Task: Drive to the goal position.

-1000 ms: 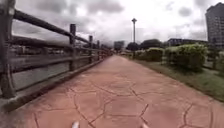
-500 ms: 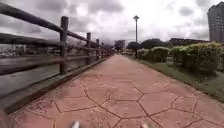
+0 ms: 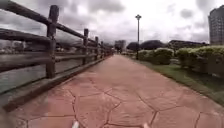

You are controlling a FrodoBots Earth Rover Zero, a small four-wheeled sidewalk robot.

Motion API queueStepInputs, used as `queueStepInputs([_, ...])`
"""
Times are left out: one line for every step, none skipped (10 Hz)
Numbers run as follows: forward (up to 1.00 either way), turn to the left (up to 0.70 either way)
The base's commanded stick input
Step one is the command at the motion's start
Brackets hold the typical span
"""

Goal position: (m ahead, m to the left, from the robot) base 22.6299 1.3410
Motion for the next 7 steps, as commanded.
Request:
queueStepInputs([1.0, 0.0])
queueStepInputs([1.0, 0.0])
queueStepInputs([1.0, 0.0])
queueStepInputs([1.0, -0.02])
queueStepInputs([1.0, -0.19])
queueStepInputs([1.0, -0.27])
queueStepInputs([1.0, -0.04])
